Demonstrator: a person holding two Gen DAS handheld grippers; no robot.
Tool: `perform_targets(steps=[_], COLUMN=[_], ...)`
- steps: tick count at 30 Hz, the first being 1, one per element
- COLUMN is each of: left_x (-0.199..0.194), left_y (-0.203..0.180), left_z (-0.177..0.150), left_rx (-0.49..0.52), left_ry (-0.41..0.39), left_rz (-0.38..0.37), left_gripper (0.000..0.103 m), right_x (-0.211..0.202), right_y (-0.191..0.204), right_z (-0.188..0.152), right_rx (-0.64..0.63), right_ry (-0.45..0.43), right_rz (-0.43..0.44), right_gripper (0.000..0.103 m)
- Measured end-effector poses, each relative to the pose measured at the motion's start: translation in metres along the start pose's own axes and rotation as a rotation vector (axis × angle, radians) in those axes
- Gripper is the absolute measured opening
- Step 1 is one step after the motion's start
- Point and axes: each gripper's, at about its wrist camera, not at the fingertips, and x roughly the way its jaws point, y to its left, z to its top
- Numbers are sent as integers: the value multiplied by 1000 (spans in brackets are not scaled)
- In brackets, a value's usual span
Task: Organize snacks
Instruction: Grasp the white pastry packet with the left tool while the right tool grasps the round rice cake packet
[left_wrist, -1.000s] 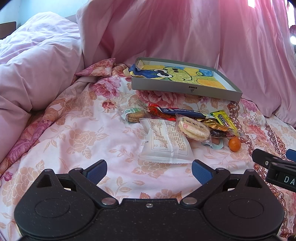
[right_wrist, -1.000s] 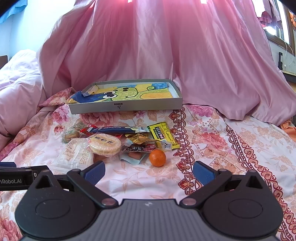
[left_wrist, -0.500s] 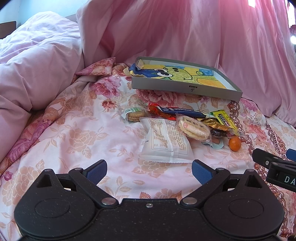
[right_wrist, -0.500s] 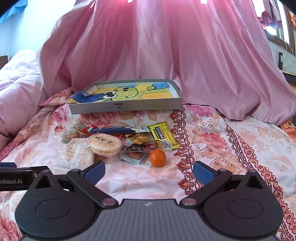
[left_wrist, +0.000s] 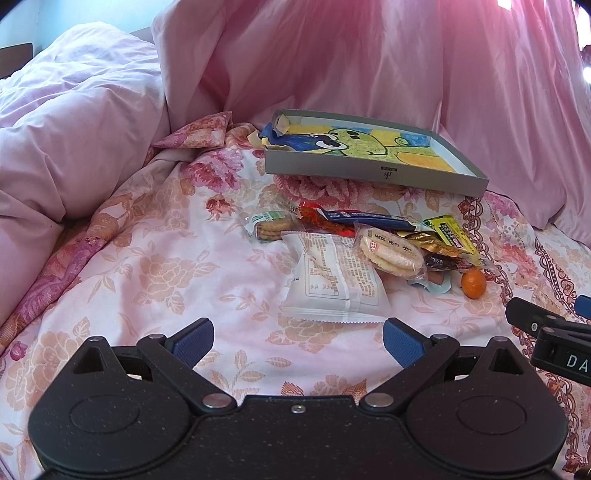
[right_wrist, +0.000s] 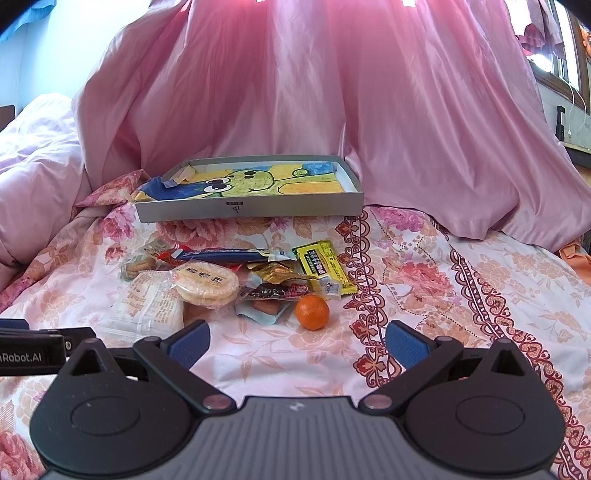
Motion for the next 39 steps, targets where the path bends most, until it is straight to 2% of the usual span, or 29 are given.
perform_targets(steps=[9,14,16,20,29,34,37,39], left_x=[10,30,44,73,113,131,138,137], left_y=[-8,-22,-26,-28,-42,-51,-49,-44], left_z=[18,37,43,52,50,49,48,48], left_rx=[52,143,182,222,288,282,263,252], left_ry=[8,2,29,92,173,212,246,241], left_rz=[-7,-38,-61,-96,-136,-86,-73,-76], left_gripper=[98,98,98,98,98,97,93,89], right_x=[11,23,30,51,91,109,117,121], right_y=[-4,-16,-23,-33,-38,-37,-38,-38], right_z=[0,6,9,16,47,55,56,56], right_rx=[-37,-81,-91,-166,-287,-363,-363,-358], right_ry=[-3,-33,-37,-19,7,18,31,37], right_rz=[25,75,104,224,418,438,426,422], right_gripper=[103,103,103,103,103,103,103,103])
